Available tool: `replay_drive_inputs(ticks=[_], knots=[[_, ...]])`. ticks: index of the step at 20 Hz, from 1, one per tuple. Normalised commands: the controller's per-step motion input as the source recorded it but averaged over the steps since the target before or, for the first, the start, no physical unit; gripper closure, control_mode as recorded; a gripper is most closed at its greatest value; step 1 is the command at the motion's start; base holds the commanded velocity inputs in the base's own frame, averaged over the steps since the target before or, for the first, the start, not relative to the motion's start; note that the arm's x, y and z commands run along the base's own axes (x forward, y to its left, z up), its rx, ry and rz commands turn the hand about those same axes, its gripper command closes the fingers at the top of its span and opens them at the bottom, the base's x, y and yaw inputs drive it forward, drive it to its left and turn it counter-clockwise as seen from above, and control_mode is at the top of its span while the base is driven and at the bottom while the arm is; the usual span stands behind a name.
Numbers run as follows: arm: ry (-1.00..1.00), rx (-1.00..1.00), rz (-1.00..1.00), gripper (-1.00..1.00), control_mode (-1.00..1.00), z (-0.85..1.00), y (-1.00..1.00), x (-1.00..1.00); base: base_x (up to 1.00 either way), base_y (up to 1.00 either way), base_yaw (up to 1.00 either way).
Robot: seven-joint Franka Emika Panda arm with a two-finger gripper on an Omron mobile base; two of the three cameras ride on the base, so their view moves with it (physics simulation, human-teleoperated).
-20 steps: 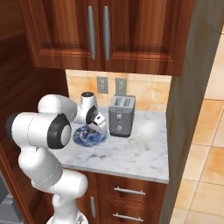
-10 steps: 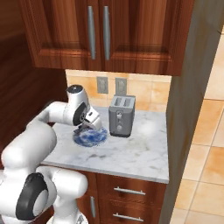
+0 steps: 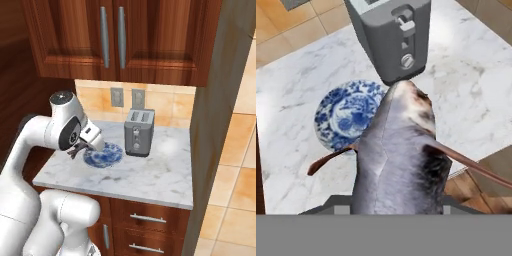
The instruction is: Place the fish on the counter behind the older fish on the same shelf of the fridge to maintain FIFO order. Close the fridge door when finished.
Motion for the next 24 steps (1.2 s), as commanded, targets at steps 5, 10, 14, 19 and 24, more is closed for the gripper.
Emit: replay_drive_inputs(ticks=[5,10,14,19,24], knots=[[0.00,0.00,0.00,1.00,-1.00,0.71,0.00,-0.78,0.00,0.00,0.00],[0.00,0.00,0.00,1.00,-1.00,0.50,0.01,-0.67,0.00,0.00,0.00],[-0.01,0.00,0.00,1.00,-1.00,0.25,0.07,-0.62,0.00,0.00,0.00],[0.00,-0.03,0.01,1.00,-1.00,-0.02,0.23,-0.40,0.00,0.00,0.00],[0.02,-0.07,0.02,1.00,-1.00,-0.15,0.20,-0.02,0.00,0.00,0.00]])
